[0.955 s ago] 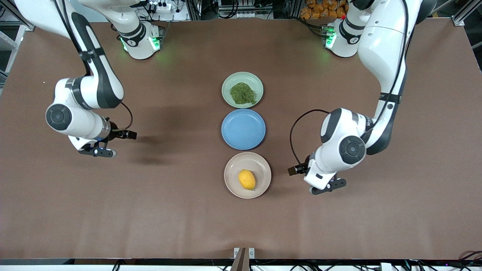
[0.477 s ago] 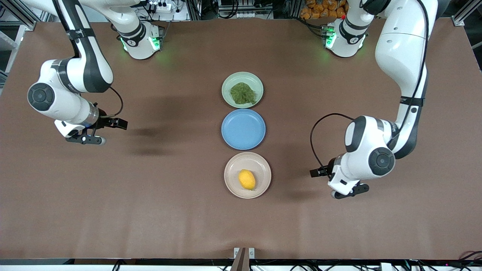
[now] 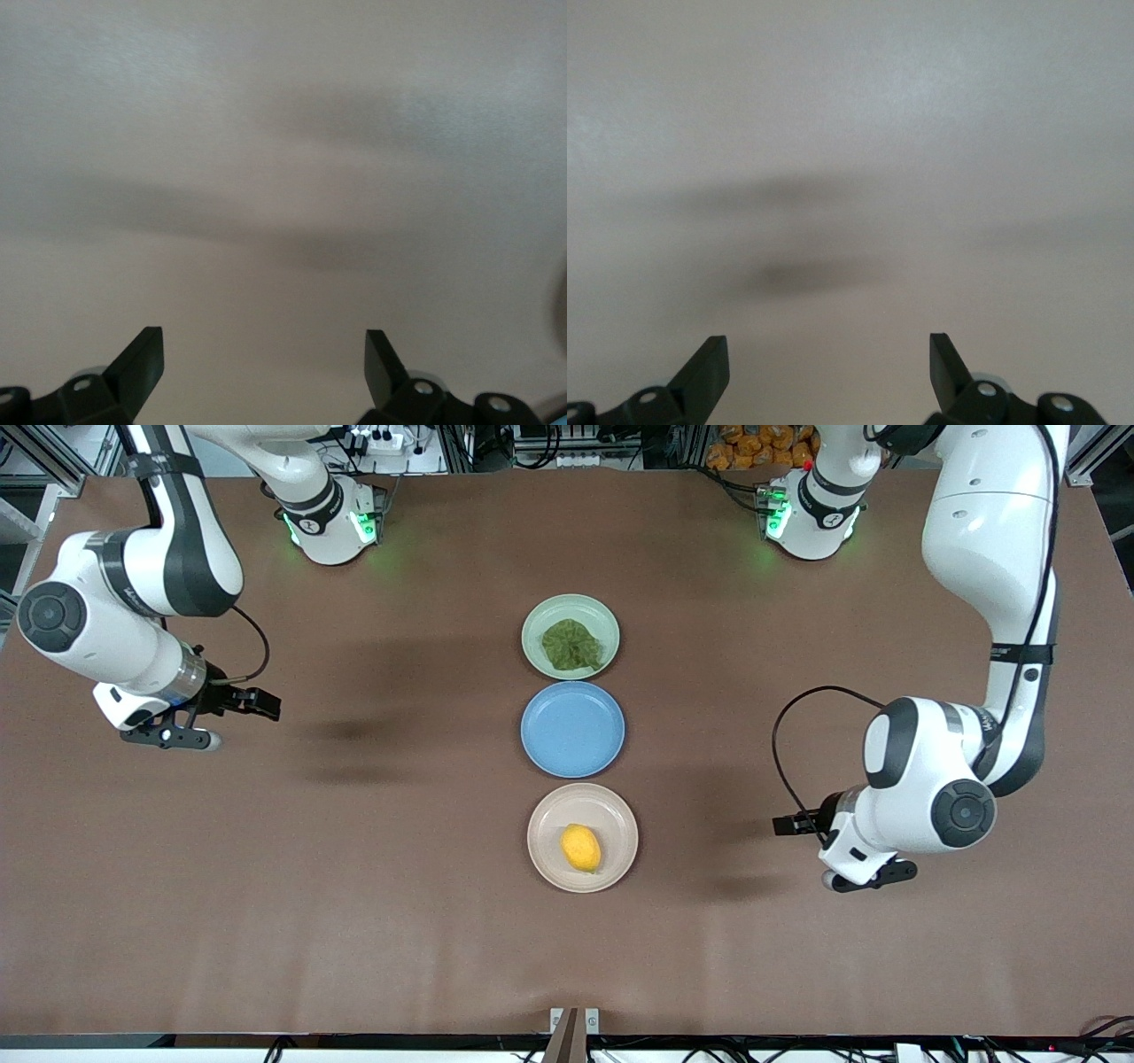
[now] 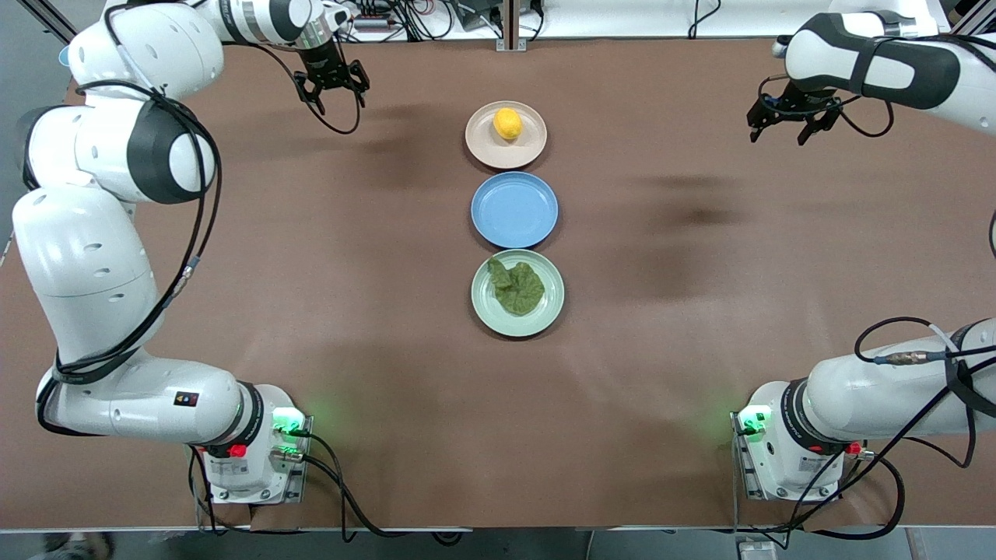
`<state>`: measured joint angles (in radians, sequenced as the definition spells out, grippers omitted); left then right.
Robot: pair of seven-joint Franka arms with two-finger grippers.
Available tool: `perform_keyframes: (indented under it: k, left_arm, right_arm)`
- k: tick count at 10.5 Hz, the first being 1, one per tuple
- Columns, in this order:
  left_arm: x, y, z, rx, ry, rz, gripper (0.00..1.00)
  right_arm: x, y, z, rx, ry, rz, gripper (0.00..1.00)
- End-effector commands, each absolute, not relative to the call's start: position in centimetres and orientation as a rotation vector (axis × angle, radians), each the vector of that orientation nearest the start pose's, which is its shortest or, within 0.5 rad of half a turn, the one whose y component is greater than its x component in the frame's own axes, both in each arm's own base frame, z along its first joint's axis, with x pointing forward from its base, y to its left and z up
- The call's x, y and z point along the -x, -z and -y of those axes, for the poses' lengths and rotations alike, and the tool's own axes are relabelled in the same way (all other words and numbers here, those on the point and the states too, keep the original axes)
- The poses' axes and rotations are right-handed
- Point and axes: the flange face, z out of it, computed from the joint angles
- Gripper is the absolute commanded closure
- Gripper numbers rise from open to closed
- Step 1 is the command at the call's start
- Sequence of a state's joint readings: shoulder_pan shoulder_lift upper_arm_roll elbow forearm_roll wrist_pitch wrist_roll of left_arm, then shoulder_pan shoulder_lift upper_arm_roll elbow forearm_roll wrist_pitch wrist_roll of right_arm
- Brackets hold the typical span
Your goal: Place lemon and lettuce in plates
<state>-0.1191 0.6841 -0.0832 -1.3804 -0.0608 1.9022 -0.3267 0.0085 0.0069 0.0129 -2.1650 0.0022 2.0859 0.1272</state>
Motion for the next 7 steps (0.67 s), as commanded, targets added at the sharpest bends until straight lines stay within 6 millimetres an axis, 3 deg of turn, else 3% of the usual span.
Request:
perform_keyframes:
  k: [1,4,7]
  left_arm:
    - [-69.0,-32.1,12.7,3.165,-0.292,0.220,0.00]
    - [-69.1,-34.2,11.0,3.167,-0.276,0.251,0.00]
    - [-69.3,-35.5,9.7,3.180,-0.246,0.220,0.00]
  right_arm:
    - [-53.2,-42.1,-0.8,3.141,-0.077,-0.150,0.00]
    - [-54.6,-47.5,-0.8,3.141,-0.062,-0.133,0.00]
    - [-55.1,-55.8,-1.1,3.129,-0.054,-0.125,0.00]
